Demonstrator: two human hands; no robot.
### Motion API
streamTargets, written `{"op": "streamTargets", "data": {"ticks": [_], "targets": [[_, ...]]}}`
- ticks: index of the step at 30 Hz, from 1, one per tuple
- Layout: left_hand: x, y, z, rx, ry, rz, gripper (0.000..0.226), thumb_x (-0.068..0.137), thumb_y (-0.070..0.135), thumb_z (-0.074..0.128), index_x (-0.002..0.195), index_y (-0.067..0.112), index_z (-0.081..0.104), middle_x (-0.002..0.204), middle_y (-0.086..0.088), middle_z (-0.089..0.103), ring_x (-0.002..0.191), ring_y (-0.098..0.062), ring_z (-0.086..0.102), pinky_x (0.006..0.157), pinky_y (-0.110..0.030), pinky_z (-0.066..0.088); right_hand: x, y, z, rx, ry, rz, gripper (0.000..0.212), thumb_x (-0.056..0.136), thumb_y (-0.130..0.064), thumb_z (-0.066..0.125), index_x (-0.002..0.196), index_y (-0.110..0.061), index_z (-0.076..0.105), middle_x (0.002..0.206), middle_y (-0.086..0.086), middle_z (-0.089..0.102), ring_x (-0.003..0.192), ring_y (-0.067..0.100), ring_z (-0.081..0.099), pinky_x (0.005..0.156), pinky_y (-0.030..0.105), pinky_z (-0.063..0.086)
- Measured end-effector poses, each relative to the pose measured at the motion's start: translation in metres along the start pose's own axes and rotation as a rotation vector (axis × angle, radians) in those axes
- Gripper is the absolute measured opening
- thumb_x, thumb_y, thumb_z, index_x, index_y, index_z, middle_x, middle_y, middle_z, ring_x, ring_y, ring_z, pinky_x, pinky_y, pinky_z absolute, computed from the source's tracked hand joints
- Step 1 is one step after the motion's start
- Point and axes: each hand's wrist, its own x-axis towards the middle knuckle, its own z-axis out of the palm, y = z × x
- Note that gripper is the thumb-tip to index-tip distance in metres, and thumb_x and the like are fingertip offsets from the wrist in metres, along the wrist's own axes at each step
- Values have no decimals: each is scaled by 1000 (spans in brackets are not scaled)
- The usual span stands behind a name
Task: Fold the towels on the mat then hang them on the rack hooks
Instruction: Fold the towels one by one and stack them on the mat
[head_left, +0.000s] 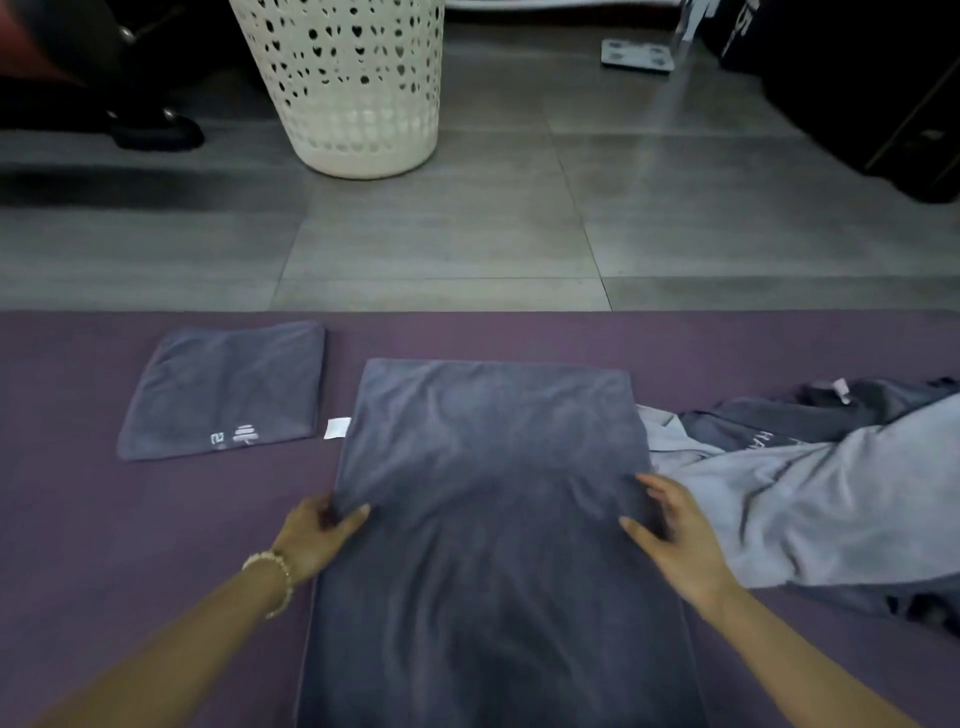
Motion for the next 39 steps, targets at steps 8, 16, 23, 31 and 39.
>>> {"op": "streamTargets", "data": {"ticks": [8, 16, 23, 31, 39], "targets": [[-32, -58, 6, 68, 22, -182, 79, 57, 62, 80, 108, 4, 61, 103, -4, 67, 95, -15, 62, 88, -33, 51, -50, 48, 2, 93, 169, 253, 47, 72, -8, 81, 108, -7, 52, 103, 9, 58, 95, 28, 59, 71, 19, 50], [-63, -37, 29, -87, -115, -104, 29, 82, 25, 74, 106, 11, 66, 98, 0, 69, 89, -15, 64, 80, -24, 47, -62, 36, -1, 48, -17, 396, 35, 76, -16, 80, 103, -6, 61, 96, 7, 67, 82, 15, 63, 65, 22, 50], [-98, -45, 39, -231, -77, -98, 29, 87, 38, 63, 104, 14, 64, 93, 4, 68, 86, -13, 64, 72, -22, 48, -104, 38, 4, -19, 23, 515, 32, 82, -37, 72, 86, -6, 68, 83, 3, 68, 82, 22, 63, 76, 32, 49], [-110, -67, 7, -184, -56, -69, 31, 84, 42, 65, 101, 16, 67, 95, 1, 71, 88, -15, 65, 76, -29, 49, -154, 12, -4, 254, 5, 466, 13, 85, -23, 70, 88, -11, 71, 82, -5, 74, 72, 5, 70, 57, 11, 51], [-126, -75, 8, -203, -28, -128, 22, 89, 36, 61, 86, 15, 67, 85, 1, 70, 80, -16, 66, 63, -20, 46, -166, 19, -4, 266, 20, 540, 19, 84, -26, 69, 94, -9, 70, 87, 1, 73, 75, 11, 70, 57, 15, 53]]}}
